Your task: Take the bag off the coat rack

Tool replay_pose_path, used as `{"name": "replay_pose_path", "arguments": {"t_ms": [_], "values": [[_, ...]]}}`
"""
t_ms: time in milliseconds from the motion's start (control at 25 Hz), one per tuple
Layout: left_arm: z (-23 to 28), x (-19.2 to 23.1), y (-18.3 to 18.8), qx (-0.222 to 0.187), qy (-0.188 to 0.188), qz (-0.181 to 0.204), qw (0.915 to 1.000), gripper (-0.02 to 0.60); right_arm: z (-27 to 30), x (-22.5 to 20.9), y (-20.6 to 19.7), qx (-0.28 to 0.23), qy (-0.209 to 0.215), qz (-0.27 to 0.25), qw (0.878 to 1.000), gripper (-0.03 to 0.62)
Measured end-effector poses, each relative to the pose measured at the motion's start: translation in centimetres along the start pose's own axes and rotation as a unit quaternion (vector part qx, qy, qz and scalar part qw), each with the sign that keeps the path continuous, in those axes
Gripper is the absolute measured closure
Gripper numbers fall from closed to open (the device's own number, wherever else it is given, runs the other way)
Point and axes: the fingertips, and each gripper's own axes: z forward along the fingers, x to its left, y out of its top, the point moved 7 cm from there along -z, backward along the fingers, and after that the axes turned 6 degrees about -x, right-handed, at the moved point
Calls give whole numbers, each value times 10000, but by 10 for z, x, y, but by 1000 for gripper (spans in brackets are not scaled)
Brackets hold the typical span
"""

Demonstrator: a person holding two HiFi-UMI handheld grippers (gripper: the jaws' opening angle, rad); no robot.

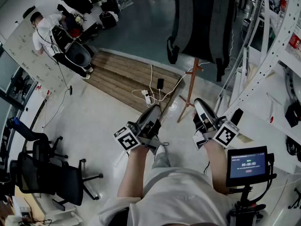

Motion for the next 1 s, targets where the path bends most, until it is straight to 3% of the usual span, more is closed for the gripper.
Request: {"name": "replay_pose_path", "arguments": {"t_ms": [320, 520, 840, 1000], "values": [[35, 101, 97, -204, -43, 18, 9998, 576, 139, -41, -31, 156, 212, -74, 9996, 582], [45, 146, 168, -314, -73, 116, 9994, 576, 230, -42, -49, 128, 474, -165, 9987, 582], [32, 175, 222, -727, 134, 201, 9971, 577, 303, -35, -67, 474, 707, -232, 9961, 582], [46, 176, 239, -911, -3, 372, 9951, 575, 328, -28, -48, 510, 1020, -462, 9924, 581]]}}
